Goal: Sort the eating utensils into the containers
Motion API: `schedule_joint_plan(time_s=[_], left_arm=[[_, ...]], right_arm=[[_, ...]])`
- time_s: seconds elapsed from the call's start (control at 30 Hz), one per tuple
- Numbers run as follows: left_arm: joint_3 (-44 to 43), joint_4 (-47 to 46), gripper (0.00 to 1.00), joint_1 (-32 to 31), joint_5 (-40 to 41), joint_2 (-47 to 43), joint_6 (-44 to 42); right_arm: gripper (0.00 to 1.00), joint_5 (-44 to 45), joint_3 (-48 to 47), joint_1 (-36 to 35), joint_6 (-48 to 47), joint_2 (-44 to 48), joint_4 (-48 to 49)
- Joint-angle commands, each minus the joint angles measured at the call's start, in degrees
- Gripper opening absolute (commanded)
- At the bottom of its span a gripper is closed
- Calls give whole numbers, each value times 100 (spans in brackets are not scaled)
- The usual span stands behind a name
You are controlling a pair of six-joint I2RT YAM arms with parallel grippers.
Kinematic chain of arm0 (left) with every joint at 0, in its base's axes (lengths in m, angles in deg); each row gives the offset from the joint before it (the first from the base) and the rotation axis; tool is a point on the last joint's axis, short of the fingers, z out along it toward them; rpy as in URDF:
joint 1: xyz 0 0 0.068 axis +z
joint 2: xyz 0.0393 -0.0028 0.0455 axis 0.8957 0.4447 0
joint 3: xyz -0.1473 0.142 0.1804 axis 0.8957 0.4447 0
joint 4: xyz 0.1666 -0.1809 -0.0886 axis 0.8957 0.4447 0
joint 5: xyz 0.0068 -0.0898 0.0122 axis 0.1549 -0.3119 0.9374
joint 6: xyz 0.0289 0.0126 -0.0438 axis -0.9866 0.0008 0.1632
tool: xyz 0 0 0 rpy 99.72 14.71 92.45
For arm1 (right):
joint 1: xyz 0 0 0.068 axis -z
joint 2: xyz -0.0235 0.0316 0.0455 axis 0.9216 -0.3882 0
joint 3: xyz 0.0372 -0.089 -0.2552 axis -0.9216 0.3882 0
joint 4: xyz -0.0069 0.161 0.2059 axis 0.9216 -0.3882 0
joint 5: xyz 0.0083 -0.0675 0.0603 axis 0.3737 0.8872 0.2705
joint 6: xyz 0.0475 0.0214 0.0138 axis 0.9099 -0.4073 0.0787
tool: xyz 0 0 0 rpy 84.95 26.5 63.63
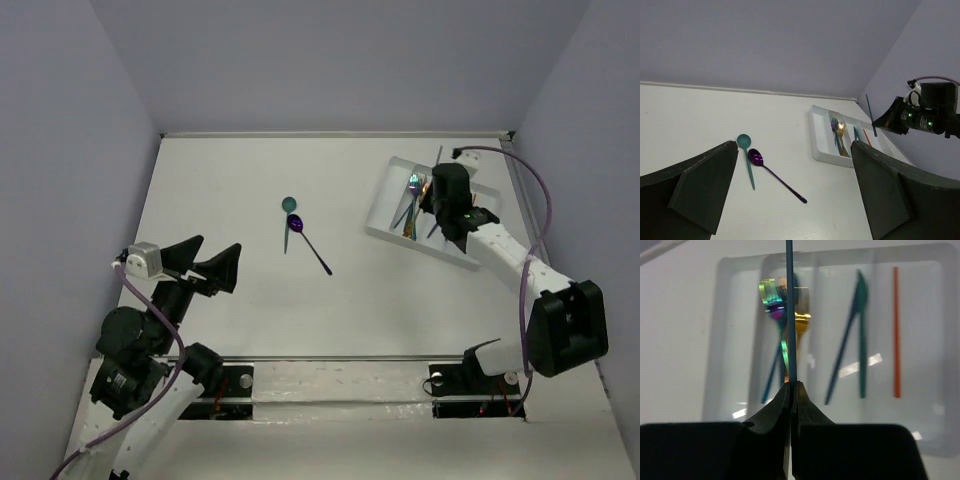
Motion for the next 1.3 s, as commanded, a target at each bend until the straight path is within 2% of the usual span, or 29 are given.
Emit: schedule_joint_plan(time_s=[0.0, 0.13, 0.3, 0.53, 0.6, 0.63, 0.73, 0.77, 0.8, 0.9, 1.0, 1.03, 1.13, 1.17, 1.27], left_arm=[[-71, -248, 99, -184, -34, -169, 7], [-71, -239, 99, -237, -8, -266, 7], [-79, -213, 99, -290, 62, -380, 25], [-79, -204, 99, -343, 80, -433, 25], [-79, -195, 99, -395, 80, -433, 25], [-79, -195, 99, -395, 80, -433, 25], [-79, -204, 99, -395, 80, -407, 25], [-79, -204, 99, -395, 71, -389, 25], [-79, -204, 99, -395, 71, -372, 25], [-79, -213, 99, -395, 71, -319, 16], [-79, -213, 99, -395, 97, -258, 7], [-79, -213, 99, -395, 97, -240, -2], [-79, -195, 99, -334, 141, -152, 7], [-79, -195, 99, -334, 133, -91, 7], [-79, -187, 99, -281, 168, 6, 16]], right_arm=[[0, -357, 666, 1227, -105, 376, -363], [0, -392, 684, 1905, -342, 359, -574], [0, -673, 429, 2537, -711, -370, -706], [2, -946, 165, 2609, -975, -1126, -610], [11, -885, 165, 2609, -932, -1153, -609], [28, -867, 130, 2609, -914, -1179, -635], [56, -866, 156, 2609, -888, -1031, -706], [70, -989, 217, 2609, -896, -795, -654], [74, -1051, 235, 2609, -896, -671, -636], [79, -1200, 279, 2267, -958, -154, -583], [80, -1384, 244, 1363, -1054, 120, -504], [80, -1438, 227, 821, -1072, 130, -486], [80, -1701, 130, 19, -1046, -89, -407], [79, -1789, 113, -480, -1011, -203, -320], [74, -1703, -299, -1247, -1072, -888, -407]])
